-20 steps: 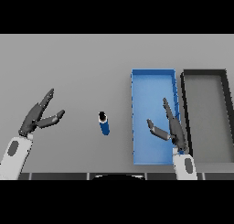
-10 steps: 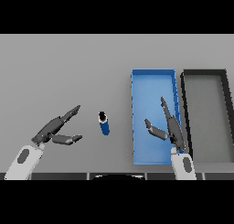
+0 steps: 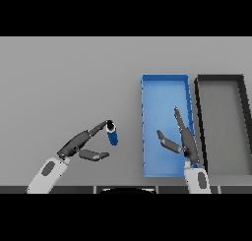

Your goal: Pick up the blue pipe and place it into the blue bin.

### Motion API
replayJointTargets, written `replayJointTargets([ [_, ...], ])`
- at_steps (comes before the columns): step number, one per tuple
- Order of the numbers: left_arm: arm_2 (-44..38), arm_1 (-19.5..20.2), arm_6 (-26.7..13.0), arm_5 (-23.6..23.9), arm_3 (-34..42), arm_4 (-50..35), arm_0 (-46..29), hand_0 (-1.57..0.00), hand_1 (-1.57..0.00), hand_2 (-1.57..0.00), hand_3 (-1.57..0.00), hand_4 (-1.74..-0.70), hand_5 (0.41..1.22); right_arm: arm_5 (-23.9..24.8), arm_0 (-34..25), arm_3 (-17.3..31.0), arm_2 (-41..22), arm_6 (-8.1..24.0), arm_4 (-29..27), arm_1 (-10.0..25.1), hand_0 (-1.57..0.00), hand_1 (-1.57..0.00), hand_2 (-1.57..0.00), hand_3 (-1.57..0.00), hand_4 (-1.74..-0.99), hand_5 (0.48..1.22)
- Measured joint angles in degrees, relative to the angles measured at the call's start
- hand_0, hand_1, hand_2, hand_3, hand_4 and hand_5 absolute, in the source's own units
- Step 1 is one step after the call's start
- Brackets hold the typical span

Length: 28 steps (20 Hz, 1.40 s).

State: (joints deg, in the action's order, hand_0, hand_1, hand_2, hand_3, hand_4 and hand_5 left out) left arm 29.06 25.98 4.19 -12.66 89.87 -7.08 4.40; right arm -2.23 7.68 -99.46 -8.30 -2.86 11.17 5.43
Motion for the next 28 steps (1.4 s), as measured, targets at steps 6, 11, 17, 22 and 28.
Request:
replayJointTargets([
  [6, 1.85, -6.36, -0.56, 0.13, -7.24, 2.37, 5.60, 0.00, 0.00, 0.00, 0.00, -1.14, 0.459, 0.14, 0.50, -0.19, 0.06, 0.56, 0.14, -0.05, 0.00, 0.00, 0.00, 0.00, -1.204, 0.607],
  [11, 1.85, -10.96, 1.52, -0.58, -12.64, 1.83, 8.74, 0.00, 0.00, 0.00, 0.00, -1.21, 0.533, -0.13, 0.71, -0.13, 0.84, 0.02, -0.78, 0.35, 0.00, 0.00, 0.00, 0.00, -1.206, 0.606],
  [17, 0.76, -14.74, 3.00, 0.38, -14.22, -0.52, 8.81, -0.50, -0.68, -0.73, -0.70, -1.42, 0.856, 0.09, -0.37, -0.22, 1.25, 1.67, -1.23, 0.22, 0.00, 0.00, 0.00, 0.00, -1.196, 0.604],
  [22, 2.45, -15.20, 4.21, 0.38, -14.13, 0.71, 8.70, -1.22, -1.28, -1.30, -1.22, -1.63, 1.101, 0.10, -0.70, 0.36, 1.24, 1.13, -1.20, 0.08, 0.00, 0.00, 0.00, 0.00, -1.195, 0.603],
  [28, 3.47, -16.70, 7.41, 4.08, -11.11, 1.60, 8.04, -1.48, -1.49, -1.50, -1.42, -1.71, 1.190, -0.75, -0.29, -0.65, 1.33, 0.71, -1.52, 1.11, 0.00, 0.00, 0.00, 0.00, -1.187, 0.603],
])
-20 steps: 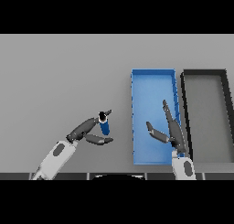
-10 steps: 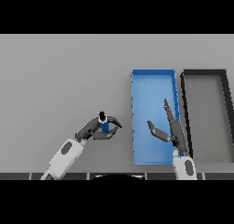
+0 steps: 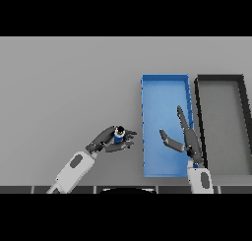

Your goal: Pick up the blue pipe and place it into the blue bin.

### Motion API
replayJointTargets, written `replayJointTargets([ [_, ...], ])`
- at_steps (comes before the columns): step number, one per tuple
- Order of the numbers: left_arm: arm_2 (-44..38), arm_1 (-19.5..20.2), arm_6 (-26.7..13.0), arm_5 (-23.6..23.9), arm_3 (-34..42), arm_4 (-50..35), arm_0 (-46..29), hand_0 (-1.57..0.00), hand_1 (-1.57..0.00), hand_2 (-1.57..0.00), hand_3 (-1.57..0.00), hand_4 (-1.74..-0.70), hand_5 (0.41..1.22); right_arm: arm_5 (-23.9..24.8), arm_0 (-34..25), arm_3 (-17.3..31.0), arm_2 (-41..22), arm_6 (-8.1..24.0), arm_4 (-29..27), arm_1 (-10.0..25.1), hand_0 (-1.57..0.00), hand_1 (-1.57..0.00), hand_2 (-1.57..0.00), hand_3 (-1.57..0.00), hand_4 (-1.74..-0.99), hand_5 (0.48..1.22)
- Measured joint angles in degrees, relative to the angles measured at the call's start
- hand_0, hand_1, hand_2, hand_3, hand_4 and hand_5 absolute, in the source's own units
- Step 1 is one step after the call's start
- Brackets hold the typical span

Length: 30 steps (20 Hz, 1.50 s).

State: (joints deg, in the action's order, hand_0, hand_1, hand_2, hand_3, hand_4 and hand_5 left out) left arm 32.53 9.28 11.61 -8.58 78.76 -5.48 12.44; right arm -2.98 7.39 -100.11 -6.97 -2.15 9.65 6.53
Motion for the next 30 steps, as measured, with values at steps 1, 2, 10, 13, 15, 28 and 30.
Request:
replayJointTargets([
  [1, -0.39, -0.39, 0.51, 0.60, 1.05, -0.42, 0.52, -1.50, -1.51, -1.51, -1.44, -1.72, 1.196, 0.04, 0.03, 0.53, 0.47, 0.47, -0.05, 0.38, 0.00, 0.00, 0.00, 0.00, -1.187, 0.605],
  [2, -0.51, -0.35, 0.27, 0.59, 2.77, -1.23, 0.55, -1.51, -1.52, -1.52, -1.45, -1.72, 1.201, 0.02, 0.20, 0.67, 0.03, -0.14, 0.34, 0.13, 0.00, 0.00, 0.00, 0.00, -1.183, 0.606],
  [10, 1.52, -0.24, -5.69, 0.48, 11.49, -1.87, 1.78, -1.56, -1.56, -1.56, -1.49, -1.74, 1.218, 0.30, 0.78, 0.17, 0.76, -1.91, 0.22, 0.77, 0.00, 0.00, 0.00, 0.00, -1.136, 0.604],
  [13, 1.31, 0.13, -8.09, 0.76, 12.28, -1.53, 2.79, -1.57, -1.57, -1.57, -1.50, -1.74, 1.219, 0.90, 1.10, 0.47, 0.56, -2.55, 1.13, 0.61, 0.00, 0.00, 0.00, 0.00, -1.127, 0.605],
  [15, 1.62, -0.20, -9.39, 0.78, 12.33, -1.34, 2.96, -1.57, -1.57, -1.57, -1.50, -1.74, 1.219, 1.20, 1.24, 0.21, 0.64, -2.23, 1.25, 0.55, 0.00, 0.00, 0.00, 0.00, -1.161, 0.605],
  [28, 1.10, 0.02, -9.04, -0.50, 10.88, -0.87, 3.60, -1.57, -1.57, -1.57, -1.49, -1.74, 1.221, -18.67, -6.36, -14.03, -0.02, 7.68, -25.17, 12.05, 0.00, 0.00, 0.00, 0.00, -1.319, 0.501],
  [30, 1.18, 0.11, -8.66, -0.57, 11.30, -0.69, 3.43, -1.57, -1.57, -1.57, -1.49, -1.74, 1.221, -20.20, -9.50, -15.85, -1.72, 11.53, -27.26, 13.79, 0.00, 0.00, 0.00, 0.00, -1.306, 0.502],
])
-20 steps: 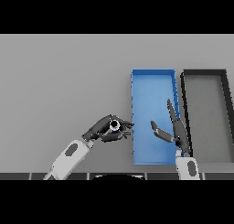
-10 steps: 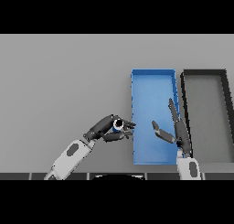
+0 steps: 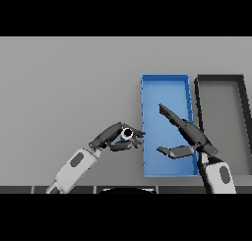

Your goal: Pick up the blue pipe and place it into the blue bin.

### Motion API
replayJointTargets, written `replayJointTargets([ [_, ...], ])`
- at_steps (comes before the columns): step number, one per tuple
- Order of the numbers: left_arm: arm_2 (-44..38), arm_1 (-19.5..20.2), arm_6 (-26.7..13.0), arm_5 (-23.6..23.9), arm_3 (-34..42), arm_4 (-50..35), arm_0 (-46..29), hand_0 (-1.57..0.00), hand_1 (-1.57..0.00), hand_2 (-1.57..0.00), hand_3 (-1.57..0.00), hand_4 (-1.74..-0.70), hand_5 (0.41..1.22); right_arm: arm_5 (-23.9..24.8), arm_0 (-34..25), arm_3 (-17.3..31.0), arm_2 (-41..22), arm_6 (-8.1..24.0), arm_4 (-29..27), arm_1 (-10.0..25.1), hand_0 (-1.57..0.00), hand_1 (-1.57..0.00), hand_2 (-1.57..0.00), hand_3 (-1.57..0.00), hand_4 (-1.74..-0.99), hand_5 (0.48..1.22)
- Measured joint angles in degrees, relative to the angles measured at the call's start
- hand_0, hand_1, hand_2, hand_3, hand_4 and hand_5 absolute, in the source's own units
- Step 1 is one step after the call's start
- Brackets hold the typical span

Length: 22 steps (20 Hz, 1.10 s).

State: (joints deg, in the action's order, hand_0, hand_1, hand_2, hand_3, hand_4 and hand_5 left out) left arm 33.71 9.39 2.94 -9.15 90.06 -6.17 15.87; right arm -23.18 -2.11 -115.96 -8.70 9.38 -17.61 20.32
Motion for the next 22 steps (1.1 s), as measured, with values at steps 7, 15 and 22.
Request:
replayJointTargets([
  [7, 0.52, -0.22, 0.31, -0.54, -0.12, 0.57, -0.44, -1.57, -1.57, -1.57, -1.49, -1.74, 1.221, -3.81, -11.63, 1.89, -9.12, 7.35, 2.67, -2.58, 0.00, 0.00, 0.00, 0.00, -1.253, 0.529],
  [15, 0.51, 0.36, 0.54, -2.32, -0.27, 0.72, 0.00, -1.57, -1.57, -1.57, -1.54, -1.74, 1.221, -6.00, -20.78, 8.20, -13.22, 10.14, 3.34, -7.86, 0.00, 0.00, 0.00, 0.00, -1.218, 0.508],
  [22, 1.99, 2.67, -7.99, -4.16, 0.56, 4.80, 1.62, -0.78, -0.71, -0.69, -0.58, -1.53, 1.221, -8.82, -27.78, 14.19, -14.83, 12.21, 2.80, -11.36, -0.89, -0.87, -0.91, -0.77, -1.486, 0.550],
])
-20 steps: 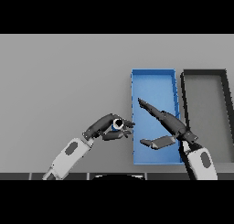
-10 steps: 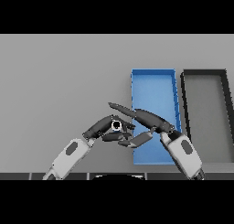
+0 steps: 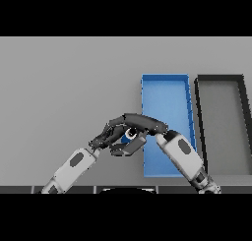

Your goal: Pick up the blue pipe and place it into the blue bin.

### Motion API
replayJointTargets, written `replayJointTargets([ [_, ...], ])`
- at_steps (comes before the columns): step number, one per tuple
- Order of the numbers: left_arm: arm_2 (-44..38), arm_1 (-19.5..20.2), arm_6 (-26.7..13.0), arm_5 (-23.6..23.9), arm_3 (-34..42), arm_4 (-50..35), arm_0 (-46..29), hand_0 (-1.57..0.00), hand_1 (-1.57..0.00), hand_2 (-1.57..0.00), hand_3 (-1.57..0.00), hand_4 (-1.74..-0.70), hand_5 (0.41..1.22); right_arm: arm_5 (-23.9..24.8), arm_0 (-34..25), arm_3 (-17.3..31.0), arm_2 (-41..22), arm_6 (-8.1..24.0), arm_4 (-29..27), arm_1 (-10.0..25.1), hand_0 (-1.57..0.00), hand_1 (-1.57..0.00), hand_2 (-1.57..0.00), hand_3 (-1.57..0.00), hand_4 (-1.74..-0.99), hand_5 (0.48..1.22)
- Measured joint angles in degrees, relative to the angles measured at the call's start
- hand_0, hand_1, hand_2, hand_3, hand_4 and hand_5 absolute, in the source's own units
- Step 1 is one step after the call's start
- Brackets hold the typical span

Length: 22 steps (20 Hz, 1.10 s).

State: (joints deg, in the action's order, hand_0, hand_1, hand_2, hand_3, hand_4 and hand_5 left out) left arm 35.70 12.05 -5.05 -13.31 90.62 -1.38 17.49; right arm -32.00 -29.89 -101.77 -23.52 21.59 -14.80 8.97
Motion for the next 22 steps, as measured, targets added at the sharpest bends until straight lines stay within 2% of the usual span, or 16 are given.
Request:
replayJointTargets([
  [1, -1.11, 0.07, 2.04, 0.28, 0.36, -0.02, -1.04, -0.94, -0.88, -0.86, -0.78, -1.57, 1.221, -0.61, -0.17, 0.37, -0.11, -1.18, -0.99, -0.14, -1.02, -1.01, -1.04, -0.87, -1.530, 0.606],
  [2, -1.66, -0.56, 2.84, 0.63, -0.37, 0.47, -0.80, -1.06, -1.02, -0.97, -0.94, -1.61, 1.221, -0.96, -0.45, 0.92, -0.47, -0.93, -2.85, -0.83, -1.13, -1.12, -1.14, -0.96, -1.562, 0.666],
  [3, -1.93, -1.81, 3.12, 0.75, -0.63, -0.23, -0.98, -1.16, -1.13, -1.05, -1.07, -1.63, 1.221, -1.00, -0.41, 0.74, -0.52, -0.60, -5.21, -0.65, -1.22, -1.21, -1.23, -1.08, -1.526, 0.728],
  [4, -2.32, -2.26, 3.29, 0.56, -0.51, -0.79, -1.25, -1.25, -1.22, -1.12, -1.17, -1.66, 1.221, -0.47, -0.75, 1.34, -0.59, -0.20, -6.43, -0.77, -1.29, -1.29, -1.30, -1.18, -1.495, 0.826],
  [5, -2.75, -3.14, 4.29, 0.40, -0.44, -1.82, -2.13, -1.31, -1.29, -1.19, -1.25, -1.67, 1.221, 0.07, -0.39, 1.31, -1.04, -1.03, -7.28, -1.32, -1.35, -1.34, -1.35, -1.26, -1.469, 0.905],
  [6, -3.06, -4.40, 4.87, 0.86, -0.89, -2.18, -2.23, -1.36, -1.34, -1.25, -1.31, -1.69, 1.221, 0.45, -0.71, 1.77, -0.82, -1.91, -7.57, -1.23, -1.39, -1.39, -1.40, -1.32, -1.452, 0.968],
  [8, -3.86, -4.91, 5.41, -0.27, -0.46, -3.10, -3.06, -1.44, -1.43, -1.35, -1.41, -1.71, 1.221, 0.54, -0.62, 1.46, -2.24, -7.66, -3.89, -0.42, -1.46, -1.45, -1.46, -1.41, -1.447, 1.059],
  [9, -4.15, -5.05, 4.44, -0.36, -0.57, -2.91, -2.61, -1.46, -1.45, -1.37, -1.44, -1.71, 1.221, 0.16, -0.51, 0.99, -2.10, -9.39, -2.81, 1.42, -1.48, -1.48, -1.48, -1.44, -1.457, 1.092],
  [12, -4.68, -5.19, 5.17, -0.59, -0.44, -3.05, -2.84, -1.52, -1.51, -1.39, -1.50, -1.73, 1.221, 1.57, -1.32, 0.94, -3.48, -9.09, -3.82, 2.03, -1.52, -1.52, -1.53, -1.51, -1.475, 1.155],
  [13, -4.96, -5.30, 4.50, -0.86, -0.41, -3.34, -2.74, -1.43, -1.35, -1.22, -1.33, -1.65, 1.221, 2.45, -0.96, 1.20, -3.75, -10.13, -4.55, 1.83, -1.53, -1.53, -1.53, -1.52, -1.480, 1.168],
  [14, -4.64, -4.69, 6.53, -0.86, -0.01, -2.41, -3.42, -1.16, -1.08, -0.98, -1.07, -1.54, 1.221, 3.43, -0.57, 0.58, -3.96, -9.73, -5.48, 2.16, -1.54, -1.54, -1.54, -1.53, -1.483, 1.179],
  [15, -4.36, -3.65, 6.46, -0.68, 0.18, -0.46, -2.96, -0.93, -0.87, -0.78, -0.85, -1.41, 1.221, 3.75, -0.65, 1.00, -3.59, -9.56, -7.48, 2.85, -1.55, -1.55, -1.55, -1.54, -1.487, 1.187],
  [17, -3.17, -1.77, 7.84, -3.07, 0.35, 2.95, -2.43, -0.59, -0.55, -0.50, -0.55, -1.22, 1.221, 3.99, -0.97, 0.64, -4.29, -8.65, -7.58, 3.06, -1.56, -1.56, -1.56, -1.55, -1.490, 1.199],
  [18, -3.57, -0.85, 7.75, -4.65, 0.20, 4.11, -1.89, -0.47, -0.44, -0.40, -0.44, -1.14, 1.187, 4.75, -1.18, 0.65, -5.01, -8.16, -6.86, 2.49, -1.56, -1.56, -1.56, -1.55, -1.491, 1.204],
  [21, -3.74, -1.67, 9.44, -4.99, -0.98, 7.38, -1.81, -0.24, -0.23, -0.20, -0.22, -1.00, 0.930, 4.73, -0.88, -0.02, -5.35, -7.86, -7.13, 3.03, -1.56, -1.56, -1.56, -1.56, -1.494, 1.212],
  [22, -3.93, -1.75, 8.33, -4.60, -0.86, 7.34, -1.87, -0.19, -0.18, -0.16, -0.18, -0.97, 0.849, 4.71, -1.17, 0.25, -5.36, -8.22, -6.72, 2.81, -1.57, -1.57, -1.57, -1.56, -1.495, 1.214],
])
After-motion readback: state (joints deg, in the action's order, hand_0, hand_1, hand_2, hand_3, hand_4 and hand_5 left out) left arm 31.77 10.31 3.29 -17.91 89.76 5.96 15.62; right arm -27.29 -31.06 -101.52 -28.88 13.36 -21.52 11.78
